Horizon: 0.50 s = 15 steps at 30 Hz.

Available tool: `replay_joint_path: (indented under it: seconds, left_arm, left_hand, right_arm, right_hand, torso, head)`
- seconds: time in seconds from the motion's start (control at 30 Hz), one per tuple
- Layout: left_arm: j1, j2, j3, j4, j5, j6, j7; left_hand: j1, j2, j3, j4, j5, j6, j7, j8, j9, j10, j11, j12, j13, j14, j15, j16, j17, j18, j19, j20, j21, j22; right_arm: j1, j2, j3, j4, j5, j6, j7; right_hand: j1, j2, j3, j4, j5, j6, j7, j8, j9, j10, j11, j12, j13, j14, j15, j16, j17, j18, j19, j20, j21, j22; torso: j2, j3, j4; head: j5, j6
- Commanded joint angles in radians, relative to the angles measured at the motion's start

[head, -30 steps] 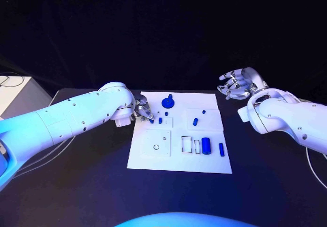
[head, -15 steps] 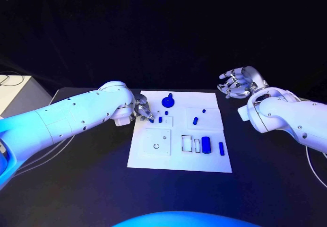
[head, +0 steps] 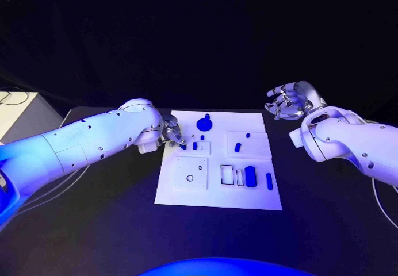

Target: Assemble the parts on the task board

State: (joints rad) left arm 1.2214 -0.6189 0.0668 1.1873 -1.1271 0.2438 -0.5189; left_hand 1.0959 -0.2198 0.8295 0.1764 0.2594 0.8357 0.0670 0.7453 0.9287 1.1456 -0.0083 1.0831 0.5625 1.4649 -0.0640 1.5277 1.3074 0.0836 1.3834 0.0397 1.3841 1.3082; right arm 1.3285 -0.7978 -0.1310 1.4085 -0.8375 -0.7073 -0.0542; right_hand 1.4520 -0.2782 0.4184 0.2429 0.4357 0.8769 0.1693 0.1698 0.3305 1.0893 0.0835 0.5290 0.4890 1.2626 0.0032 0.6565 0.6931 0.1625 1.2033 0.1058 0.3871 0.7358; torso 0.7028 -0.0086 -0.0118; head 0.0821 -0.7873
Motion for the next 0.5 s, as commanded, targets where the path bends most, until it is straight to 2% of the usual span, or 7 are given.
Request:
replay_joint_path:
  seconds: [0.03, 0.27, 0.5]
  left_arm:
    - [-0.002, 0.001, -0.001, -0.003, -0.02, -0.019, 0.0]
    - [-0.003, 0.001, -0.001, 0.007, -0.015, -0.046, 0.005]
    - [-0.003, 0.0, -0.002, 0.015, -0.008, -0.045, 0.008]
  left_hand:
    - [0.0, 0.009, 0.19, -0.195, 0.006, 0.011, -0.004, 0.003, 0.026, 0.006, -0.005, 0.0, 0.002, 0.077, -0.006, 0.005, 0.172, -0.013, 0.008, 0.003, 0.005, 0.005]
    - [0.001, 0.008, 0.192, -0.197, 0.008, 0.013, -0.004, 0.004, 0.027, 0.009, -0.005, 0.001, 0.004, 0.079, -0.007, 0.007, 0.178, -0.014, 0.012, 0.002, 0.009, 0.01]
    - [0.001, 0.008, 0.192, -0.197, 0.009, 0.014, -0.005, 0.004, 0.027, 0.01, -0.005, 0.002, 0.005, 0.079, -0.007, 0.008, 0.18, -0.015, 0.013, 0.002, 0.01, 0.011]
  right_arm:
    - [0.0, 0.0, 0.0, 0.0, -0.003, 0.011, 0.014]
    - [0.0, 0.0, 0.0, 0.0, -0.003, 0.01, 0.014]
    - [0.0, 0.0, 0.0, 0.0, -0.002, 0.011, 0.013]
  right_hand:
    - [-0.01, -0.003, -0.004, -0.004, 0.004, -0.001, 0.002, 0.006, 0.001, 0.006, -0.001, -0.005, -0.001, -0.006, 0.003, -0.005, 0.001, 0.019, -0.004, -0.001, -0.006, -0.001]
    - [-0.012, -0.003, -0.006, -0.004, 0.004, -0.001, 0.002, 0.006, 0.001, 0.006, -0.001, -0.007, -0.003, -0.005, 0.003, -0.008, 0.001, 0.019, -0.004, -0.001, -0.008, -0.003]
    - [-0.012, -0.003, -0.006, -0.004, 0.004, -0.001, 0.002, 0.006, 0.001, 0.006, -0.001, -0.007, -0.003, -0.005, 0.003, -0.008, 0.001, 0.019, -0.004, -0.001, -0.008, -0.003]
  torso:
    - [0.001, 0.0004, -0.0003]
    - [0.0, 0.0011, -0.0004]
    - [0.0, 0.0012, 0.0004]
  head:
    - [0.001, 0.0]
    - [0.001, 0.0]
    - [0.001, 0.0]
